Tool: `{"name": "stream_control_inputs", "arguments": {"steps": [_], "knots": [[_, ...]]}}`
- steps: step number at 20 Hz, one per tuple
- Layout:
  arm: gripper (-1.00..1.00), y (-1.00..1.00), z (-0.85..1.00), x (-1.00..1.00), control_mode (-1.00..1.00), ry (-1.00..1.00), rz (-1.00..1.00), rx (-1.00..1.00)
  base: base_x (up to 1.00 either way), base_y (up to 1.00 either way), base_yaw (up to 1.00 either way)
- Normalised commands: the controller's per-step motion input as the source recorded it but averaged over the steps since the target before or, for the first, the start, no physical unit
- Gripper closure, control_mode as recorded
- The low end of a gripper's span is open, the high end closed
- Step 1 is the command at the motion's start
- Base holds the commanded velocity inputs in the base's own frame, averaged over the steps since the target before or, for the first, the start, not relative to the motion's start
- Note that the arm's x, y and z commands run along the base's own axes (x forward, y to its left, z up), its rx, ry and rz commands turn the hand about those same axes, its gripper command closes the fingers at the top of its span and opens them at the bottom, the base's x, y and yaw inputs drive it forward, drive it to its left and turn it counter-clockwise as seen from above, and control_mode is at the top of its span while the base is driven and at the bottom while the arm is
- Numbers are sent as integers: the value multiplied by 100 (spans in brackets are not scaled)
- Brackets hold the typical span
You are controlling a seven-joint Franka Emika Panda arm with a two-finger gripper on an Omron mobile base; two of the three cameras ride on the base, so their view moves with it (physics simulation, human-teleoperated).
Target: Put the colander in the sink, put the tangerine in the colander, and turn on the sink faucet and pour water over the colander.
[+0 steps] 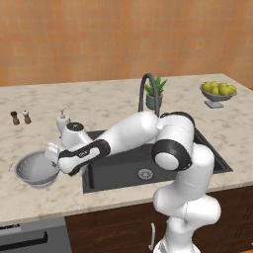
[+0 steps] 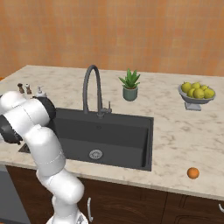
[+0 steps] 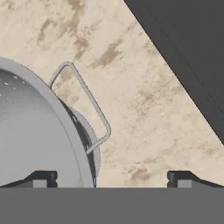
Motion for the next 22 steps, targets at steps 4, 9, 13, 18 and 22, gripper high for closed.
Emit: {"name": "stream_control_inputs", "arguments": {"steps": [4, 9, 13, 18, 22], "knots": [[-100, 17, -8, 17, -100, 0, 0, -5, 0, 0, 0], [-100, 18, -6, 9, -100, 2, 0, -11, 0, 0, 0], [-100, 20, 0, 15, -100, 4, -4, -13, 0, 0, 0], [100, 15, -3, 7, -100, 6, -10, -14, 0, 0, 0], [100, -13, -4, -10, -100, 2, -22, -5, 0, 0, 0]]}}
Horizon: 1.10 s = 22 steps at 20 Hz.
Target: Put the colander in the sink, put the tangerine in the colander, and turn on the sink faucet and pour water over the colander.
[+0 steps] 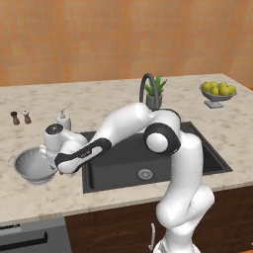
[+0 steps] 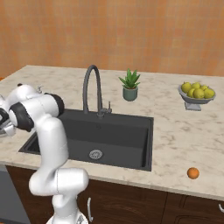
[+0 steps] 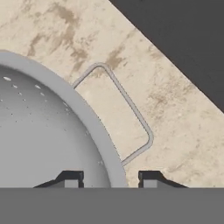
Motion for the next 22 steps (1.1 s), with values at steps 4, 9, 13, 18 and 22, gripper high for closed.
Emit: {"name": "stream_control_inputs", "arguments": {"steps": [4, 9, 13, 18, 22], "knots": [[100, -50, 0, -28, -100, 0, -30, 0, 0, 0, 0], [100, -58, 23, -20, -100, -1, -30, 5, 0, 0, 0], [100, -77, 46, -30, -100, -8, -19, 12, 0, 0, 0], [100, -83, 39, -39, -100, -1, -10, 12, 0, 0, 0], [100, -94, 27, -38, -100, 0, 0, 12, 0, 0, 0]]}}
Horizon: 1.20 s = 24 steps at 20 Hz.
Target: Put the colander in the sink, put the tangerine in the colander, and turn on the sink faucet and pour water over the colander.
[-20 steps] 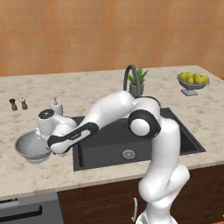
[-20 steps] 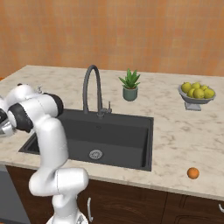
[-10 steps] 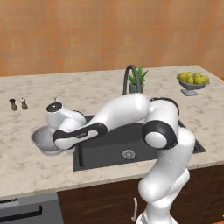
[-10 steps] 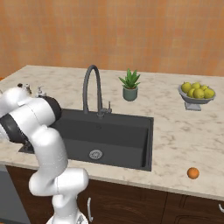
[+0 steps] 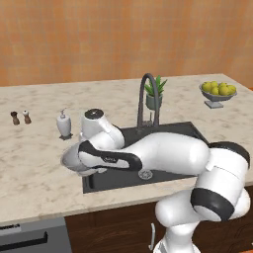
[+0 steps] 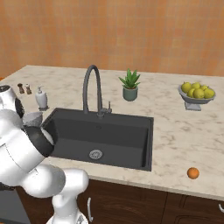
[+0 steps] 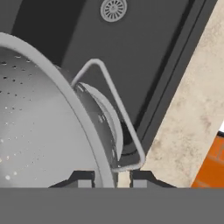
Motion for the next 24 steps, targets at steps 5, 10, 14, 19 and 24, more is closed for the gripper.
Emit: {"name": "stream_control_inputs", "arguments": {"steps": [5, 10, 14, 19, 24], "knots": [[100, -94, 25, -29, -100, 0, 0, 14, 0, 0, 0], [100, -94, 20, -23, -100, -1, -1, 16, 0, 0, 0], [100, -93, 12, -19, -100, 0, 0, 20, 0, 0, 0], [100, -80, 17, -10, -100, 1, 0, 12, 0, 0, 0], [100, -74, 8, 0, -100, 0, 0, 3, 0, 0, 0]]}}
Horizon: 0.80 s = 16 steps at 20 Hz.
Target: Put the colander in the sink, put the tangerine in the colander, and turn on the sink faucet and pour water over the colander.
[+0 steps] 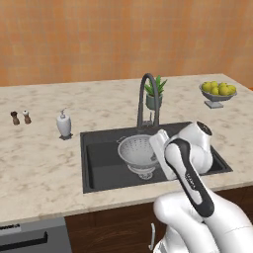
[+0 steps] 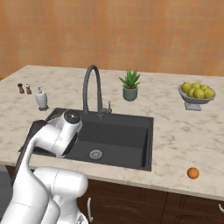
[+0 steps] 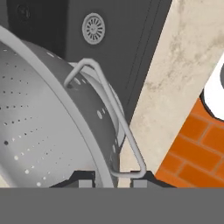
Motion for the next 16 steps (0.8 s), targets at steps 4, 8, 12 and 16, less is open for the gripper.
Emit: {"name": "stream_control_inputs", "arguments": {"steps": [4, 8, 12, 16], "knots": [[100, -68, 4, 10, -100, 0, 1, 0, 0, 0, 0], [100, -68, 2, 25, -100, 6, 4, 0, 0, 0, 0], [100, -56, 1, 30, -100, 2, 22, 0, 0, 0, 0], [100, -48, 0, 23, -100, 0, 32, 0, 0, 0, 0]]}}
